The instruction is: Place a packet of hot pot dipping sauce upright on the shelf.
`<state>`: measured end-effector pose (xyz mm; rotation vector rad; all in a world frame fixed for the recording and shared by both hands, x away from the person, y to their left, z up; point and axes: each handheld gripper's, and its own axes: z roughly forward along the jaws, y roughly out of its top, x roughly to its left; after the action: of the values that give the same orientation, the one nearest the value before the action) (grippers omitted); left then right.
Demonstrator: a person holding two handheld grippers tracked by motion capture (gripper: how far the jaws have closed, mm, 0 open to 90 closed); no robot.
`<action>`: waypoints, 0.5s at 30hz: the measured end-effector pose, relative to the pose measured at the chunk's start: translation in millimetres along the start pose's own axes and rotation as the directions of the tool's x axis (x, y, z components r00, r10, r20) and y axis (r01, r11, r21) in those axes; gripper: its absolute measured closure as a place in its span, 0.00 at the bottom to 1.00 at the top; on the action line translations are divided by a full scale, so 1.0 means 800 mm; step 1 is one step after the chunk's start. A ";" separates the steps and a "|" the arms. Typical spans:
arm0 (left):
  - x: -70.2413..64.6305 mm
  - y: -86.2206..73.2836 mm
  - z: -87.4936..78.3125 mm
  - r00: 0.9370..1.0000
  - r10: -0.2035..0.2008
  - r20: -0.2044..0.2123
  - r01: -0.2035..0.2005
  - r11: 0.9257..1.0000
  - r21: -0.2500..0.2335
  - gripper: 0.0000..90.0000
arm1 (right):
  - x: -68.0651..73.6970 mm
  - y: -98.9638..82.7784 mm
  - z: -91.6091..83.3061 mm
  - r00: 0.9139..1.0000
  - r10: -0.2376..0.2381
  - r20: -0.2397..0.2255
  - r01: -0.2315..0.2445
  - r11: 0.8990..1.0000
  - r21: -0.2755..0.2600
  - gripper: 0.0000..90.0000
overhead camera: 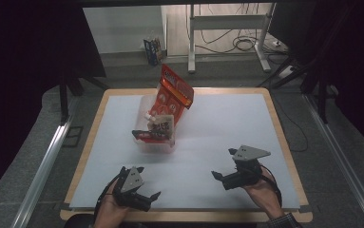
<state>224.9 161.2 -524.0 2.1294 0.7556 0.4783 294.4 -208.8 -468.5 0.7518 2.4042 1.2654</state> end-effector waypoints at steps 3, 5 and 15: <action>0.000 0.000 0.000 1.000 0.003 -0.001 -0.003 1.000 0.000 0.01 | -0.001 -0.005 -0.004 1.000 0.008 0.008 -0.008 1.000 0.004 0.00; 0.000 0.000 0.000 1.000 0.003 -0.001 -0.003 1.000 -0.001 0.01 | -0.002 -0.009 -0.007 1.000 0.011 0.016 -0.011 1.000 0.006 0.00; -0.001 0.000 0.000 1.000 0.007 -0.001 -0.007 1.000 0.000 0.01 | -0.009 -0.029 -0.020 0.998 0.007 0.064 -0.009 1.000 0.025 0.00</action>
<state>224.5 160.6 -524.1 2.1327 0.7487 0.4836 285.1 -234.5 -478.8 0.7977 2.3723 1.1976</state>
